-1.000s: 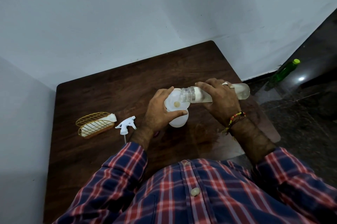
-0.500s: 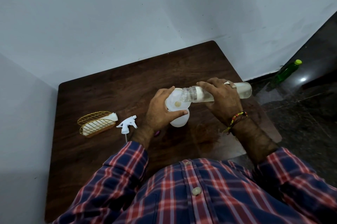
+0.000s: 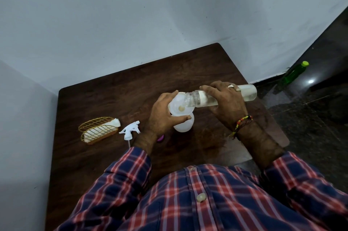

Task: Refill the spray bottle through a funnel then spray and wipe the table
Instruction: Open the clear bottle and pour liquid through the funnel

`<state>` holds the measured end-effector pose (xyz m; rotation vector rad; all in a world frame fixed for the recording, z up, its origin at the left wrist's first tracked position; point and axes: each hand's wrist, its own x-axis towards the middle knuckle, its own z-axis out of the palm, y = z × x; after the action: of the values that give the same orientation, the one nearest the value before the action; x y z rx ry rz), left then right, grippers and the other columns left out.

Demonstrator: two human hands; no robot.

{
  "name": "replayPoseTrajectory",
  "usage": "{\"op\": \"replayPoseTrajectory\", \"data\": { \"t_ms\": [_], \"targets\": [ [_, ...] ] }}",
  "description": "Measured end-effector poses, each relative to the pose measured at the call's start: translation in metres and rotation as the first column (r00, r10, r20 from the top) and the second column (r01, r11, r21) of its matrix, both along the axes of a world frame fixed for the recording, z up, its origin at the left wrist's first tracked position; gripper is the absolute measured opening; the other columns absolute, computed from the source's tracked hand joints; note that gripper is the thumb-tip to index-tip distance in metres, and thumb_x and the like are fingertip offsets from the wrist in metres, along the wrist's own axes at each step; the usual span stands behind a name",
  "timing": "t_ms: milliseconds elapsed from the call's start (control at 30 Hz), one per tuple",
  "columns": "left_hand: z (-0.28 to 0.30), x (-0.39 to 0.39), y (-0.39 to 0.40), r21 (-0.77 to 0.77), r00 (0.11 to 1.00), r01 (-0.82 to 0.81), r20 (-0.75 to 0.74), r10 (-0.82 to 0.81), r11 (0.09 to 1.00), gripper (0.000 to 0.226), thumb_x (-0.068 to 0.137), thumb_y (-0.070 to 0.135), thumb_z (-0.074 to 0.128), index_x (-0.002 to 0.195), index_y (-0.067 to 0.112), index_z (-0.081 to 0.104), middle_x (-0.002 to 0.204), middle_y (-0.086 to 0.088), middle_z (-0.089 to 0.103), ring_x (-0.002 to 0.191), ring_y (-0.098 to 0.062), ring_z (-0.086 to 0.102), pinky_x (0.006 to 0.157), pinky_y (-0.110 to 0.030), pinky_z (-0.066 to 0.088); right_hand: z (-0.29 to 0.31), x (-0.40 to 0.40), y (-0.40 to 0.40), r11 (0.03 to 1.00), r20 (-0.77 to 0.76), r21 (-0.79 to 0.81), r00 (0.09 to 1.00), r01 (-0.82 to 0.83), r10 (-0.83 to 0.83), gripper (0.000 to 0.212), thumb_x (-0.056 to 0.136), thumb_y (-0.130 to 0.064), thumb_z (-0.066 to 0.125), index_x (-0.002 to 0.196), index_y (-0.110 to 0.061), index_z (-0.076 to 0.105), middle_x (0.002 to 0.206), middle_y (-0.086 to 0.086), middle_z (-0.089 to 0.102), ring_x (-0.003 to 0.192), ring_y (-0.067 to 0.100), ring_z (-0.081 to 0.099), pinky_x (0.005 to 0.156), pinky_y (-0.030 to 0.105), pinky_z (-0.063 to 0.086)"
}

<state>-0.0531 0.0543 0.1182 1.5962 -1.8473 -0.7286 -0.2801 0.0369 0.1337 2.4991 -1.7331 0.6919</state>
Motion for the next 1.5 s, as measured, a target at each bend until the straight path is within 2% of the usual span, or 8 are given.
{"op": "replayPoseTrajectory", "data": {
  "t_ms": [667,1500],
  "targets": [
    [0.0006,0.0002,-0.0012,0.006,1.0,0.017,0.005,-0.017,1.0,0.095,0.062,0.046,0.089,0.143,0.015,0.049,0.13,0.0,0.054,0.117,-0.013,0.052,0.098,-0.039,0.051,-0.0012,-0.0029,-0.0007,1.0,-0.006,-0.03,1.0,0.008,-0.008,0.061,0.063,-0.01,0.085,0.12,-0.021,0.067,0.107,0.006,0.066,0.098,0.031,0.065,0.087,0.048,0.049],
    [-0.0008,0.0017,0.0002,-0.007,0.999,0.017,0.034,-0.017,1.0,0.096,0.062,0.049,0.088,0.143,0.017,0.048,0.129,0.002,0.054,0.114,-0.01,0.052,0.097,-0.034,0.05,-0.0009,-0.0041,-0.0007,0.999,-0.02,-0.042,1.0,0.004,-0.005,0.058,0.068,-0.013,0.081,0.122,-0.023,0.066,0.108,0.005,0.065,0.1,0.03,0.064,0.091,0.048,0.047]
  ]
}}
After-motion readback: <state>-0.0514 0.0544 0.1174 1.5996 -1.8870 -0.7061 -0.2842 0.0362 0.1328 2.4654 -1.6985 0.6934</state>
